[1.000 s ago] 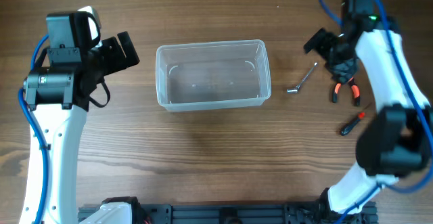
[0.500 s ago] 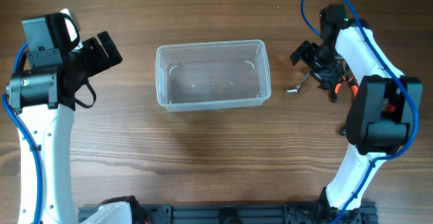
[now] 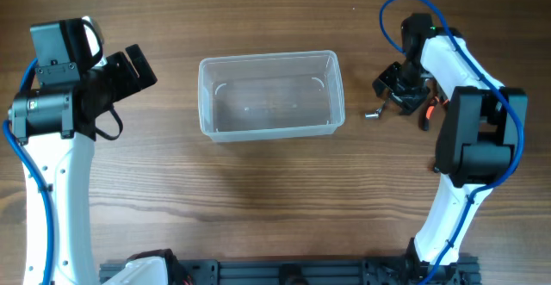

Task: Pack container
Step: 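Grasp the silver wrench with the right gripper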

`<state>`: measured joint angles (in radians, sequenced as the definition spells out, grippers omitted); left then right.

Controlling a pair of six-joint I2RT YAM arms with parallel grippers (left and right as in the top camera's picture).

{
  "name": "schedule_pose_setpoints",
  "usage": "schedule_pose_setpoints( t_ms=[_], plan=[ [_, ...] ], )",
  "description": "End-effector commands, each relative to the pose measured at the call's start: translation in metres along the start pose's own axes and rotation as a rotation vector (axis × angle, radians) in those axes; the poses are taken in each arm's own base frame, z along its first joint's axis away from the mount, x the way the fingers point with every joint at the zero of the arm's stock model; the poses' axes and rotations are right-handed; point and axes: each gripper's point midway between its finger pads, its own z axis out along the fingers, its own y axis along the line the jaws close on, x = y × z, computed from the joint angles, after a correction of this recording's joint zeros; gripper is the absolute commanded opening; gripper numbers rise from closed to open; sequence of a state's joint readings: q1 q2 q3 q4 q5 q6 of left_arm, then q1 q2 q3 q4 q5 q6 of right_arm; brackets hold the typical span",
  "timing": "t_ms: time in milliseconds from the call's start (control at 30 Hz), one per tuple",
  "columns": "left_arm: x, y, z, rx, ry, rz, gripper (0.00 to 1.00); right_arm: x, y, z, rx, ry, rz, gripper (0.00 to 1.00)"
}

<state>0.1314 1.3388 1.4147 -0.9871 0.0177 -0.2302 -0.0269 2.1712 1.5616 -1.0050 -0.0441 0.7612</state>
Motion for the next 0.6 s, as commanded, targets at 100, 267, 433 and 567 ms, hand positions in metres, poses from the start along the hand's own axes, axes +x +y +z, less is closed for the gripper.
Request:
schedule_pose_setpoints(
  t_ms=[100, 267, 433, 567],
  plan=[
    [0.0, -0.001, 0.001, 0.012, 0.003, -0.013, 1.0, 0.006, -0.007, 0.024, 0.054, 0.032, -0.008, 0.26],
    [0.0, -0.001, 0.001, 0.012, 0.003, -0.013, 1.0, 0.006, -0.007, 0.024, 0.054, 0.032, -0.025, 0.04],
    [0.0, -0.001, 0.001, 0.012, 0.003, -0.013, 1.0, 0.006, -0.007, 0.024, 0.054, 0.036, -0.039, 0.04],
    [0.0, -0.001, 0.001, 0.012, 0.003, -0.013, 1.0, 0.006, 0.004, 0.007, -0.004, 0.032, -0.151, 0.04]
  ],
)
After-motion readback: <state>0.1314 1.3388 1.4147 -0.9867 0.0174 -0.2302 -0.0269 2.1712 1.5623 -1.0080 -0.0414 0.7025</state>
